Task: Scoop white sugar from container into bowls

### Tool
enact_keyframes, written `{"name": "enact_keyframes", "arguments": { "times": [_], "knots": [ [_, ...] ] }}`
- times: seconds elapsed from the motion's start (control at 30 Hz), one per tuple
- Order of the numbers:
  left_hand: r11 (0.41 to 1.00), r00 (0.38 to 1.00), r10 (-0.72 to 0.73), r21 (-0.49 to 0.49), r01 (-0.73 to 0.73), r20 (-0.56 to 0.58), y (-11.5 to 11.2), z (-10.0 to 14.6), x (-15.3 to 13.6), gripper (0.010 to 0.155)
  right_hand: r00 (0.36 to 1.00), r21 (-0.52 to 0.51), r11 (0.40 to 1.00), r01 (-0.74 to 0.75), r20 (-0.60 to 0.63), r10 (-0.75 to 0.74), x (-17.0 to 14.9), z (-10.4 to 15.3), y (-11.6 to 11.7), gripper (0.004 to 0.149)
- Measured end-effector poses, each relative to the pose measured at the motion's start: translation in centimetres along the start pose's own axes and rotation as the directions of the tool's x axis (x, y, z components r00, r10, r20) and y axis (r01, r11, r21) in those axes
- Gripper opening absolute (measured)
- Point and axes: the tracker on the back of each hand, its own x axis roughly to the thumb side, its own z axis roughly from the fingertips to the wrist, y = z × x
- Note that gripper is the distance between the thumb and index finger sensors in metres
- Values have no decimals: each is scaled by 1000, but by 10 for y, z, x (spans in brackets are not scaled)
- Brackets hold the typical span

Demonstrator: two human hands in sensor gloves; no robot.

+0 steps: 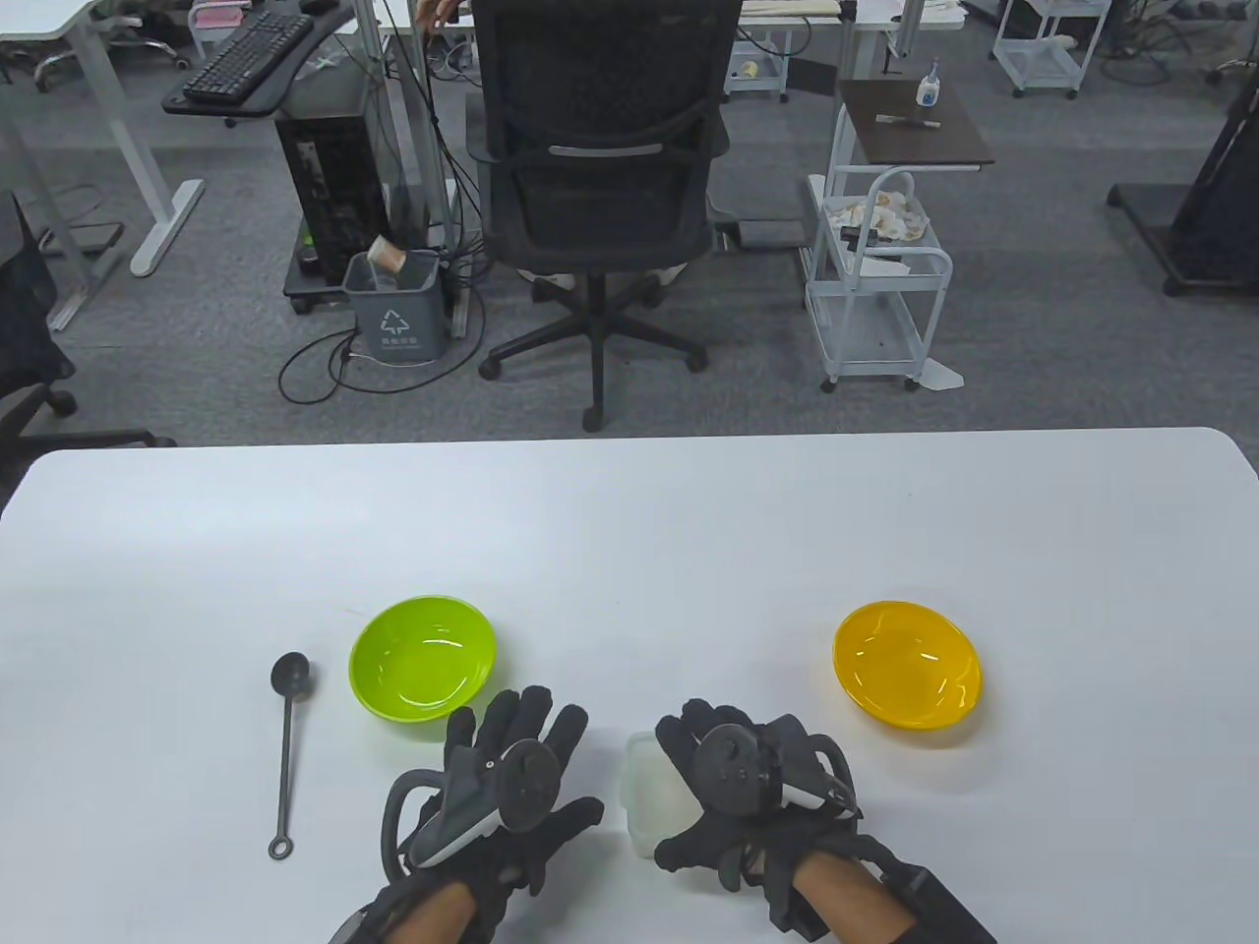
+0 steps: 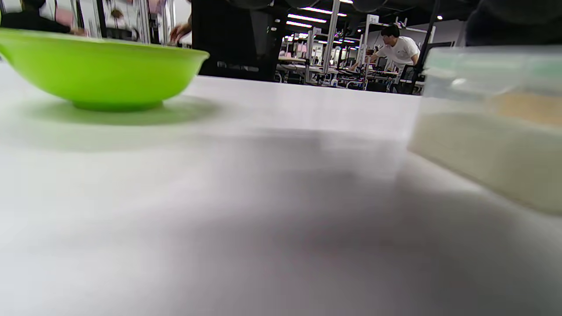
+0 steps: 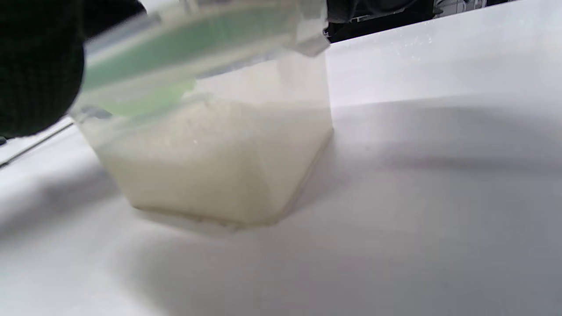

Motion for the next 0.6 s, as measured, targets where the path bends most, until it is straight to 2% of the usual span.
{"name": "enact_keyframes", "arguments": {
  "times": [0.07, 0.17, 0.23, 0.43, 0.6],
  "knots": [
    [989, 990, 143, -32, -143, -12, 3, -1, 3, 87, 999, -27, 999, 44, -9, -44, -2, 3, -6, 103],
    [956, 961, 272, -102, -275, -48, 7, -8, 4, 87, 992, -82, 990, 113, -48, -117, -9, 10, -16, 98],
    [935, 939, 330, -106, -339, -94, 10, -12, 5, 86, 982, -122, 980, 159, -79, -169, -14, 14, -20, 93],
    [886, 900, 395, -183, -426, -182, 2, -25, 11, 81, 865, -258, 888, 380, -243, -440, -40, 26, -16, 78],
    [871, 899, 384, -242, -428, -210, -15, -29, 14, 72, 770, -275, 845, 459, -351, -533, -51, 26, 0, 68]
  ]
}}
